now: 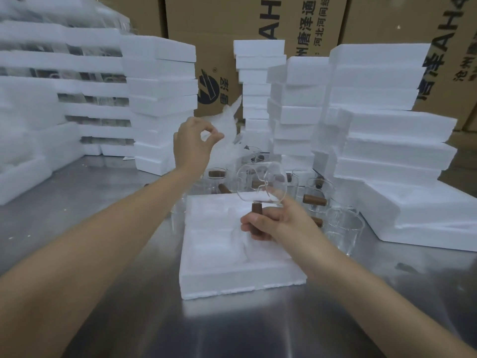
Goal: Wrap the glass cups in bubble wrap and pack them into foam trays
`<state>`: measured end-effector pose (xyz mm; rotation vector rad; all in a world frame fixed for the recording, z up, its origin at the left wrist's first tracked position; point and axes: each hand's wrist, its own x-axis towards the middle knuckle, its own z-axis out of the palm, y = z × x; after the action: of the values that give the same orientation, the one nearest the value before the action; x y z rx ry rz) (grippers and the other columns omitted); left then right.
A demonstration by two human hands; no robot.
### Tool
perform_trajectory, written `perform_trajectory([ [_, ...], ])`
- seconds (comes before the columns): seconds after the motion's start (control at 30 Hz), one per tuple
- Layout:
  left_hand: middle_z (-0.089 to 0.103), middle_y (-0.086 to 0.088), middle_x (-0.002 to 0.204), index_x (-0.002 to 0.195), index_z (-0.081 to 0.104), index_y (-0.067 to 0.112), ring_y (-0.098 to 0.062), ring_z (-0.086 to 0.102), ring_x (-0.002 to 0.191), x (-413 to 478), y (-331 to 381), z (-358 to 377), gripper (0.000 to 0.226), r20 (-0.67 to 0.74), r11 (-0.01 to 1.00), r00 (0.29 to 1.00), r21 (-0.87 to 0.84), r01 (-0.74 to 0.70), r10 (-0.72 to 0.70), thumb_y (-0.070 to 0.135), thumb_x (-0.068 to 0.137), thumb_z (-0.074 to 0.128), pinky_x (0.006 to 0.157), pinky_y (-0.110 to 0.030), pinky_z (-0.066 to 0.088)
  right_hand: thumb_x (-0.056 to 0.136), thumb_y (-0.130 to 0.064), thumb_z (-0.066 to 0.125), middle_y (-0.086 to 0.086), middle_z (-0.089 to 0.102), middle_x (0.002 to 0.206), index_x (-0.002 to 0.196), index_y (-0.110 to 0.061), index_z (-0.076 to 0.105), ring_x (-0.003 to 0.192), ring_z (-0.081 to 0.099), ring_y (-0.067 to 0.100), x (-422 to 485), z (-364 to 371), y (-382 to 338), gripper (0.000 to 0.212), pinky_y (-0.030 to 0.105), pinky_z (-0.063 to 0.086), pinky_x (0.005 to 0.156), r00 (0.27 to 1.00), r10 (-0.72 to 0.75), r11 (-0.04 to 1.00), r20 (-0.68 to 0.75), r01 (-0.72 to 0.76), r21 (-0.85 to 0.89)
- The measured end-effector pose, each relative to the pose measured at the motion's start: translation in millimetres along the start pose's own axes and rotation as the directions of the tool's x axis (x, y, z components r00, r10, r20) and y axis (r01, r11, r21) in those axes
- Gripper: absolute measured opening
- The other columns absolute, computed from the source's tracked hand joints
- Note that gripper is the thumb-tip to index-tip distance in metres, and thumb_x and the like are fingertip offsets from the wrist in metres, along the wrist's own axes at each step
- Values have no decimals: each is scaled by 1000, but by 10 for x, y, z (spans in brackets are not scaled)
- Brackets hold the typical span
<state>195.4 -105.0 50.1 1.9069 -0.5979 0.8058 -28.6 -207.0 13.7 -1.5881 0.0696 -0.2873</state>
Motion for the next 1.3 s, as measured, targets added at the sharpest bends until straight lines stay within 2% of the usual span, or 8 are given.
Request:
perform_trajectory([
  [0.13,72,-2,102,94,72,10,-25,63,99,-263,109,-181,11,73,947,954,122,-297,290,8,90,62,95,-40,40,88,-3,66,14,70,101,122,-29,40,81,73,22,-21,10,-27,50,23,56,67,999,17,996,-51,-12,84],
  [0.33,72,0,95,86,73,10,-26,64,80,-657,173,-337,26,595,612,639,288,-736,488,6,82,48,89,-36,37,91,3,57,11,67,94,137,-47,6,61,69,23,-14,9,-54,86,24,52,52,995,-5,984,-99,22,179],
  [0.53,44,-4,141,131,56,13,-30,58,100,-681,201,-283,52,480,790,845,411,-455,237,5,80,58,73,-34,45,86,5,45,10,68,84,121,-28,33,47,48,14,-21,-109,-104,49,22,37,43,997,76,889,-33,-52,456],
  [0.63,48,-2,134,143,38,16,-26,41,120,-616,196,-227,67,543,630,833,612,-478,104,0,79,55,89,-33,34,88,-15,63,5,64,79,108,-25,43,43,38,10,-24,-146,-121,30,18,30,40,991,129,879,28,-127,460],
  [0.77,51,4,82,99,62,20,-20,48,100,-589,250,-283,33,559,319,823,765,-560,105,-4,77,58,79,-29,25,76,-43,72,2,57,71,87,-27,55,37,28,7,-29,-168,-163,26,16,22,38,993,114,913,44,-122,390],
  [0.93,50,3,133,126,59,30,-23,36,125,-490,74,-340,30,655,661,747,610,-436,-112,31,97,52,92,-34,22,75,-43,75,7,57,82,96,-15,65,64,64,18,-46,-169,-231,36,20,41,43,988,153,843,-38,-110,526],
  [1.07,50,6,126,130,53,38,-30,38,119,-424,-65,-404,47,727,766,649,543,-345,-224,61,89,51,88,-34,24,88,-35,64,7,67,68,98,-15,59,81,73,28,-59,-146,-244,23,22,48,50,995,92,859,-49,-54,509],
  [1.3,67,9,94,92,71,23,-17,59,90,-434,146,-513,12,656,812,752,398,-426,73,22,93,60,75,-27,23,80,-30,66,16,67,100,104,-8,65,82,72,33,-40,-169,-273,32,20,53,52,991,89,865,-98,-28,500],
])
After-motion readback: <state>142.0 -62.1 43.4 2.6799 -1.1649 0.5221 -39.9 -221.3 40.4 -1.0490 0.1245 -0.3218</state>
